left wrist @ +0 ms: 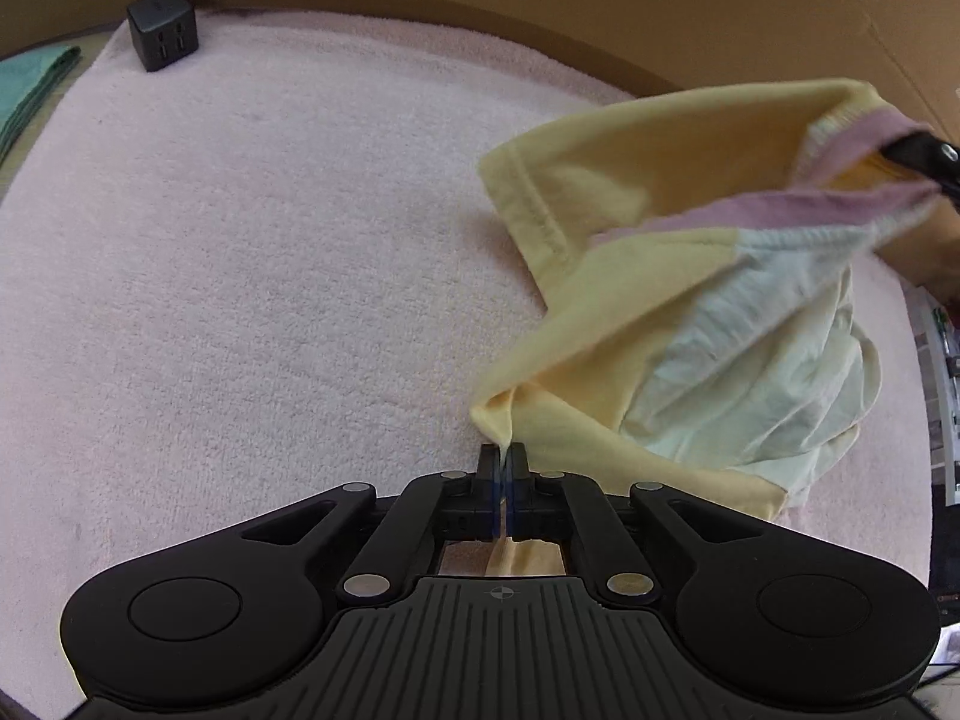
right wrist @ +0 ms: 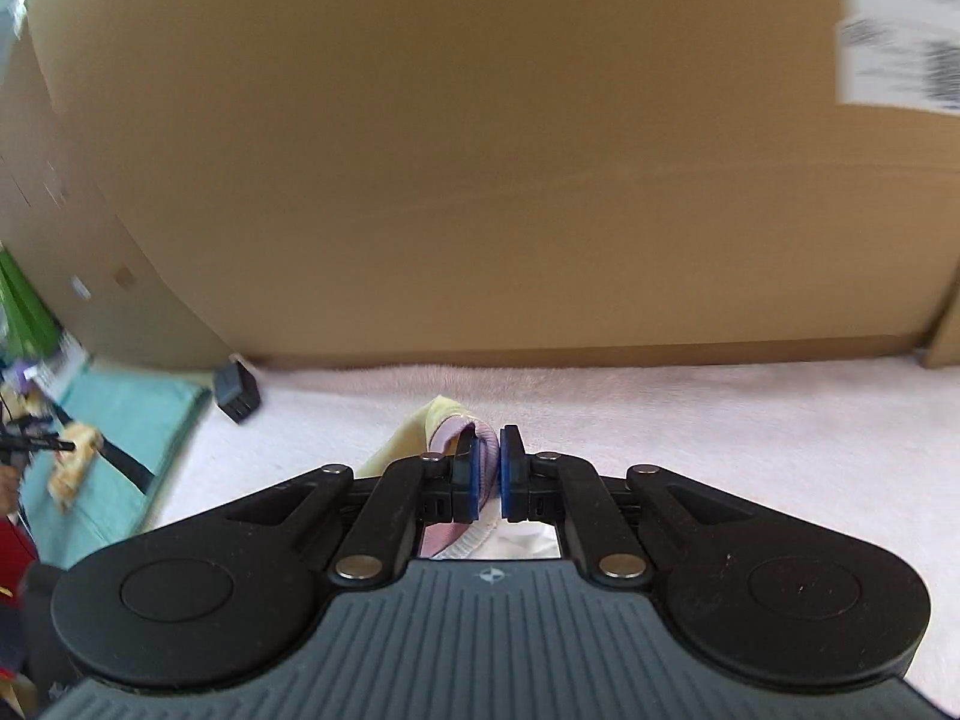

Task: Fold clothes
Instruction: 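Lift the shirt by collar and hem with both grippers, shaking it out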

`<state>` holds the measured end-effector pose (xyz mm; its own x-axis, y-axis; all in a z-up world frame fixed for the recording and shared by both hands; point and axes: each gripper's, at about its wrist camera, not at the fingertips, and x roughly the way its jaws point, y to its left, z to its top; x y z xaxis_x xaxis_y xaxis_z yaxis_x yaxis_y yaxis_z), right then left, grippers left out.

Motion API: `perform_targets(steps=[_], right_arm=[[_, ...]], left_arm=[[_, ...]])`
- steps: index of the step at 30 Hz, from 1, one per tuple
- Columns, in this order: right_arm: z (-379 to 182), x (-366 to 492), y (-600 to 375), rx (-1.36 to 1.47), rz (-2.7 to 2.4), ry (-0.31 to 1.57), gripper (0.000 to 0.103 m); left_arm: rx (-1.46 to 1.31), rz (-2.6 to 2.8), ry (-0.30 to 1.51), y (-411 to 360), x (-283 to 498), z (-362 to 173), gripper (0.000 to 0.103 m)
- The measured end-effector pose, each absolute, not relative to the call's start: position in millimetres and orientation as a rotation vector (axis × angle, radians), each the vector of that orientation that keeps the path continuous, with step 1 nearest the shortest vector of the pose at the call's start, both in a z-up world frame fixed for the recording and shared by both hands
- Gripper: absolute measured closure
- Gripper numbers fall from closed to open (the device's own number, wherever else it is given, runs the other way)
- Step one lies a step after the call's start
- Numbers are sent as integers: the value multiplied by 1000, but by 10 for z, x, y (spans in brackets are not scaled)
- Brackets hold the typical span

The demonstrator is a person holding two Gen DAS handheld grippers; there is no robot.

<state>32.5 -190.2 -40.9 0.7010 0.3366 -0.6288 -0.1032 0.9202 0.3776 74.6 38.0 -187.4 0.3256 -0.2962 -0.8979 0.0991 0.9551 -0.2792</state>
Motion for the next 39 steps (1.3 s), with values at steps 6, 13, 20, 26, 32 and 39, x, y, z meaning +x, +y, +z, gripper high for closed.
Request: perform_targets(steps=[6,13,20,26,32,39], right_arm=[[77,-609,-2259,440,168,600,96],[715,-1334,-2286,443,182,369,97],[1385,-1728,-2207,412,240,49,97],[1711,-1721,-2084,358,255,-122,97],[1423,-1038,-2007,308,184,31,97],[222,255,-1981,223,-3,424,80]], left_arm=[[-205,-237,1070,383,602,-1409,103],[-228,-187,796,398,327,-405,103],[-248,-128,419,597,-93,877,103],[-218,-106,250,521,-152,1401,103],[-185,-55,485,351,651,707,103],[-88,-9,781,191,1856,-698,50]])
